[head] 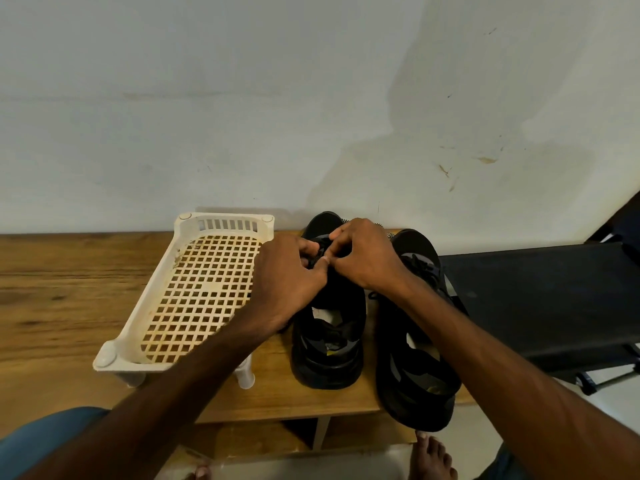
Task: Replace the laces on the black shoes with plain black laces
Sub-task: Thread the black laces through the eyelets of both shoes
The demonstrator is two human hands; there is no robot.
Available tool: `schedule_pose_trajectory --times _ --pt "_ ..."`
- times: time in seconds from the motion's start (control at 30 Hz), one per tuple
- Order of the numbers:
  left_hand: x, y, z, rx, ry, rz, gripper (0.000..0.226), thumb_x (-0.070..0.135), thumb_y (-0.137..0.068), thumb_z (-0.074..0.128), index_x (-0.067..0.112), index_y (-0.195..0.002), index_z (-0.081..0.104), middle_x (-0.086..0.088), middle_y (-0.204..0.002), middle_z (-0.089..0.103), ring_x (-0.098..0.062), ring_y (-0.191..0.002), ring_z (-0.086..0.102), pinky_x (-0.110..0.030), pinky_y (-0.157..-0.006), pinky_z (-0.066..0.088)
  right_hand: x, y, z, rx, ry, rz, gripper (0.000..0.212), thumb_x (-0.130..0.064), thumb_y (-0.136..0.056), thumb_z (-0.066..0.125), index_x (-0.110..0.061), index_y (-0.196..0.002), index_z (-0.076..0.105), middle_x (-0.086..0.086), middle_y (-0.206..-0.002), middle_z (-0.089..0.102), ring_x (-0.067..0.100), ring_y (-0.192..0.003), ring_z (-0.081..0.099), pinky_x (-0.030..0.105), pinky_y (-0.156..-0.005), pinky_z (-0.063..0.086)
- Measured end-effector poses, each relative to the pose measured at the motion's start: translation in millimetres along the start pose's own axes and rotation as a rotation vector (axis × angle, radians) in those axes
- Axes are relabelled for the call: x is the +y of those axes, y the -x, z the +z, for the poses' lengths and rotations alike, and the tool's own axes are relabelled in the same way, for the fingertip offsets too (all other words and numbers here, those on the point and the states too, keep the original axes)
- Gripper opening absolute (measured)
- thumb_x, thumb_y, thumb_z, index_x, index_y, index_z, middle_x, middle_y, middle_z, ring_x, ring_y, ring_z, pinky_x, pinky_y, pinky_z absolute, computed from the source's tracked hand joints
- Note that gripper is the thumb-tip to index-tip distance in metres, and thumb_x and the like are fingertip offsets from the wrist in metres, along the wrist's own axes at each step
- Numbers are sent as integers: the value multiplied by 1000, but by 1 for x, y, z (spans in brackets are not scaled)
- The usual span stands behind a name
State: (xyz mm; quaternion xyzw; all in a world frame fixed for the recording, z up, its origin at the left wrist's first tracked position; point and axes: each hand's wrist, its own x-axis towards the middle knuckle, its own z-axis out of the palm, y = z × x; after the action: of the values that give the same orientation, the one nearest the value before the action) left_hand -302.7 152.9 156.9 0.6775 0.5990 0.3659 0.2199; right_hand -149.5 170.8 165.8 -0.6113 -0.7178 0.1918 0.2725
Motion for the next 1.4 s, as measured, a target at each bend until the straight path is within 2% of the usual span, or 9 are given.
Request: schedule_pose_trajectory --times 0.2,0.53,0.63,0.73,0.83,0.93,1.03,1.2,1.4 --pt "-11 -17 -9 -79 171 -140 13 23 -94 73 13 -95 81 -2 -89 78 -14 -76 74 -40 -78 63 2 1 5 41 -25 -22 5 -14 -83 82 -18 -87 84 0 -111 73 3 -99 57 6 -74 36" --pt "-13 -26 -16 -49 105 -110 20 19 -102 58 11 -109 75 7 -90 69 -3 -79 63 -13 -66 47 5 6 0 -7 117 -65 17 -5 -83 76 -16 -94 83 -2 -105 76 10 -101 67 13 -83 48" --pt "-14 -40 -43 28 691 -309 20 12 -106 48 11 -106 68 -7 -109 74 -21 -98 72 -38 -88 60 4 6 -3 -8 101 -74 19 -4 -83 72 -15 -94 82 -3 -103 76 9 -99 67 21 -87 52" --pt "-19 -51 -67 94 1371 -440 17 5 -105 41 12 -95 54 -1 -76 64 -14 -64 63 -29 -64 60 4 5 -3 -2 87 -74 19 -8 -90 67 -19 -98 79 -5 -103 74 7 -92 67 19 -81 53" --pt "-24 -51 -65 -53 963 -347 14 9 -103 46 12 -99 60 3 -73 54 -4 -49 44 -18 -45 38 2 7 -3 95 19 -87 16 -9 -92 63 -18 -98 75 -7 -101 71 5 -91 64 23 -84 55" --pt "-30 -40 -44 -214 37 95 10 27 -96 65 27 -102 73 16 -93 70 6 -74 62 -16 -65 45 2 8 -7 243 19 -121 13 -13 -94 64 -18 -103 73 -9 -100 70 4 -93 64 21 -86 53" --pt "-31 -31 -33 -229 -300 337 11 37 -89 73 37 -98 78 21 -93 74 3 -85 65 -9 -65 36 4 8 -13 345 39 -123 11 -19 -94 70 -17 -104 73 -9 -97 70 4 -91 63 15 -82 50" --pt "-25 -31 -32 -96 -231 330 15 34 -99 61 31 -92 73 18 -86 73 2 -80 63 -24 -75 49 10 9 -15 359 -43 -4 13 -27 -93 74 -17 -101 74 -8 -93 69 4 -86 63 14 -77 50" --pt "-2 -28 -40 -155 612 -39 24 17 -108 48 1 -108 64 -5 -95 80 -19 -86 77 -28 -80 61 5 15 -7 150 -33 139 49 -46 -83 81 -16 -119 68 -3 -103 69 9 -89 65 24 -79 56"
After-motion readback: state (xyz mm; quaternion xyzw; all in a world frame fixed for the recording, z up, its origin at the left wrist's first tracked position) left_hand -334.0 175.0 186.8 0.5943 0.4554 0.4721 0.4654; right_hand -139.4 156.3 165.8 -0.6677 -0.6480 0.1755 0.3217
